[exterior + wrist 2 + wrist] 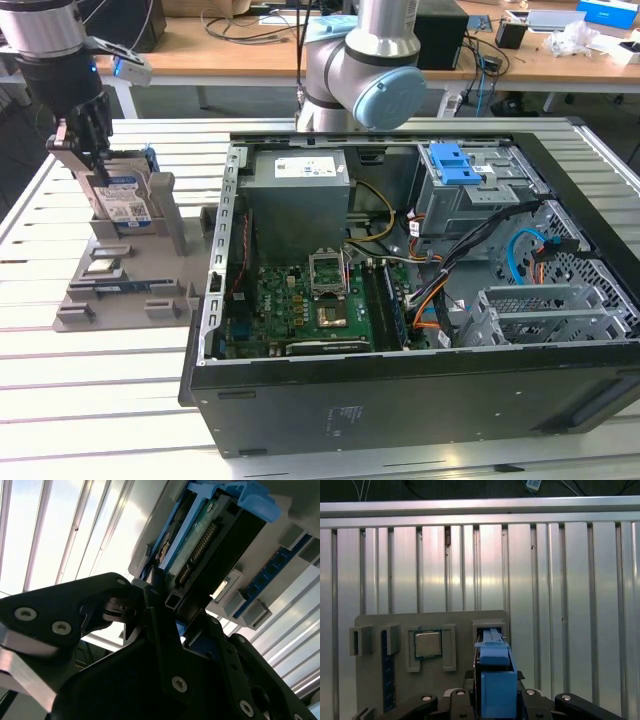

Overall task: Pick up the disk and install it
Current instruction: 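Pick up the disk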

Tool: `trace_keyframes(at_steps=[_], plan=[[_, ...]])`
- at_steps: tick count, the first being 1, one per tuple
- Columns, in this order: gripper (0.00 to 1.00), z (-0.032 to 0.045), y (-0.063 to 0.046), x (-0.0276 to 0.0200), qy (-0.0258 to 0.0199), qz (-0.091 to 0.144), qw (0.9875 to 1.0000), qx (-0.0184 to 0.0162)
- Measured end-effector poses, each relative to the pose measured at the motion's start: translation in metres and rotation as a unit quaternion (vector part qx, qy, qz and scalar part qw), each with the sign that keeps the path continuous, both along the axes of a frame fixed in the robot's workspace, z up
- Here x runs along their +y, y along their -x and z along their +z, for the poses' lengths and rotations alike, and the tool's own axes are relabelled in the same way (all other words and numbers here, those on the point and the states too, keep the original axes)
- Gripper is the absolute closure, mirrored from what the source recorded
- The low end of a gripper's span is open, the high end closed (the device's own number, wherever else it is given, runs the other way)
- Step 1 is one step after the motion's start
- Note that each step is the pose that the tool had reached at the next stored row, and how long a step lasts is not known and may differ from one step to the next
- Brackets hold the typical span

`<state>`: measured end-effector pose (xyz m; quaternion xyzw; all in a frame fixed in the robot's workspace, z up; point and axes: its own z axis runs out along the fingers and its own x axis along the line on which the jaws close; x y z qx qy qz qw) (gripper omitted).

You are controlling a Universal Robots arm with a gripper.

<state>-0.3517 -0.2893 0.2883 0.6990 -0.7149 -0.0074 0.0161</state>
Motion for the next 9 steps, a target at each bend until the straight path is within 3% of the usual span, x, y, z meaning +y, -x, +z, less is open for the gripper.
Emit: trace_keyframes(at_steps=[9], plan=[[0.64, 0.0197, 0.000, 0.0011, 0.0001, 0.000, 1.0000, 0.0002]])
